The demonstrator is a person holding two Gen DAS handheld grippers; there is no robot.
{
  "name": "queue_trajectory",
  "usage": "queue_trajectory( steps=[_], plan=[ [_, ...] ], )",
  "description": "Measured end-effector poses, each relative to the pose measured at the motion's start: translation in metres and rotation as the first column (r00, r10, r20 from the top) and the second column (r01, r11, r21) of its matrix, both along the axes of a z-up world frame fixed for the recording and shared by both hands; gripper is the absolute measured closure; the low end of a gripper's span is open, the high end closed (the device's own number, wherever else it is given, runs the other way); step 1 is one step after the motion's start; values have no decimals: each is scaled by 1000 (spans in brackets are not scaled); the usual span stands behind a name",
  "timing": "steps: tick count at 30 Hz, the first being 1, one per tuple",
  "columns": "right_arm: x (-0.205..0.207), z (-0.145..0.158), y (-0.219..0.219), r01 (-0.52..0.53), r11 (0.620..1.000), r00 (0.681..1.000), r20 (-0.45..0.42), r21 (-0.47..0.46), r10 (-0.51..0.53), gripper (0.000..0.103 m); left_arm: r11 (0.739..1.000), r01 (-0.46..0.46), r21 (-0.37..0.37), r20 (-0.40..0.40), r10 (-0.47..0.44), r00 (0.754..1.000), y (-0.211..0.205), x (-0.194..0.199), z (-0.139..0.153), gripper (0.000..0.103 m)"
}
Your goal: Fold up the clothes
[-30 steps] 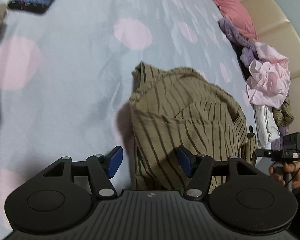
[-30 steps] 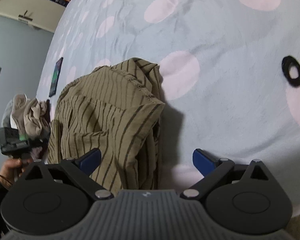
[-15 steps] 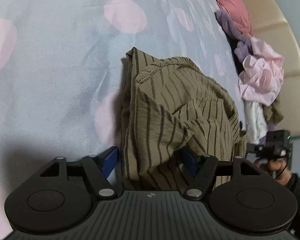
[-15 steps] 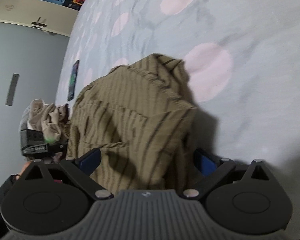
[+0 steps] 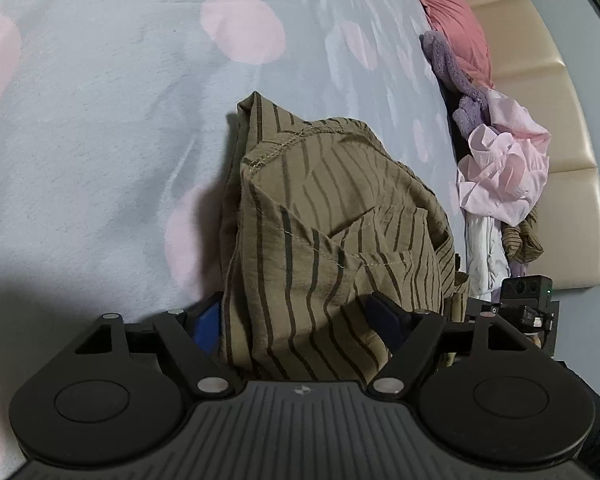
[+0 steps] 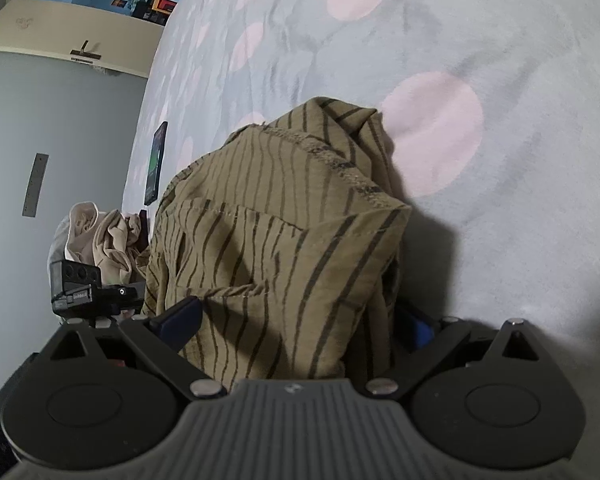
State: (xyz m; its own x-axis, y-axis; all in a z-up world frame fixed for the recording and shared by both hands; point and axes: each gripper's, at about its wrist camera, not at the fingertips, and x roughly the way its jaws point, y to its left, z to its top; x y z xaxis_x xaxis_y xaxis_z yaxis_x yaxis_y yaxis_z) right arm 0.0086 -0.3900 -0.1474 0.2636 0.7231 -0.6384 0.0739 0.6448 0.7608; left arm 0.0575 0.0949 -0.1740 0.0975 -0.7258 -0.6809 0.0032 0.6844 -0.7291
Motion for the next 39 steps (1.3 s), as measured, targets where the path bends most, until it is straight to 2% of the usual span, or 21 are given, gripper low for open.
queue_trajectory(
  steps=[10,11,12,13,14,15,16,19,21,22,24,25,28,30,32,34,35,36,37,38,39],
  plan=[
    [2,-3,3,18,1000,1000,-8,-16,-18,5,999,-45,-28,-20,44,999,1,0,-6,27],
    [3,-3,1,18,1000,1000,-18,-16,-19,14,999,-43,-34,-20,42,999,2,0,-6,27],
    [4,-4,-1,19,1000,999,-29,-15,-19,30,998,-42,-38,-21,42,999,4,0,-6,34],
    [5,-4,-5,21,1000,999,-35,-15,-22,38,998,-43,-41,-25,42,999,8,1,-6,42],
    [6,-5,-9,25,1000,999,-40,-14,-26,52,998,-57,-42,-30,55,998,13,3,-6,61],
    [7,-6,-13,29,999,999,-45,-13,-30,62,996,-77,-38,-25,76,997,18,5,-4,74],
    [7,-6,-14,28,999,999,-42,-15,-29,65,995,-96,-32,-14,96,995,22,6,-2,77],
    [9,-1,-13,15,999,1000,-23,-29,-16,59,993,-119,-12,27,119,993,28,11,8,79],
    [11,5,-10,-4,998,1000,-14,-55,3,37,995,-93,32,55,91,994,25,13,18,77],
    [12,8,-9,-14,998,1000,-10,-68,13,33,995,-75,71,82,69,994,22,13,24,75],
    [13,23,-6,-58,986,997,41,-159,65,30,985,-42,168,155,16,988,14,10,38,56],
    [13,32,-5,-83,971,992,73,-222,102,30,977,-32,213,197,-11,980,11,8,46,54],
    [11,63,3,-117,912,958,196,-392,207,30,955,16,297,300,-110,948,1,2,69,54],
    [9,84,10,-115,878,918,288,-465,273,30,944,74,323,375,-199,905,-9,-3,85,58],
    [5,101,23,-144,865,857,377,-480,351,30,925,160,345,442,-310,842,-24,-10,95,59],
    [1,106,42,-208,841,792,419,-499,444,31,895,243,374,501,-416,759,-39,-17,104,59],
    [-1,107,53,-241,825,755,436,-511,490,35,884,276,378,518,-449,728,-45,-20,104,59],
    [-2,103,62,-277,802,730,426,-529,534,43,876,304,373,529,-470,707,-49,-23,102,59],
    [-3,98,71,-315,775,709,407,-548,576,49,870,325,372,527,-486,697,-52,-25,99,59],
    [-3,93,80,-351,745,685,386,-567,617,58,863,343,372,512,-499,699,-56,-24,95,62],
    [-3,91,84,-367,732,677,375,-574,633,62,856,358,374,494,-510,704,-60,-22,91,65]
  ],
)
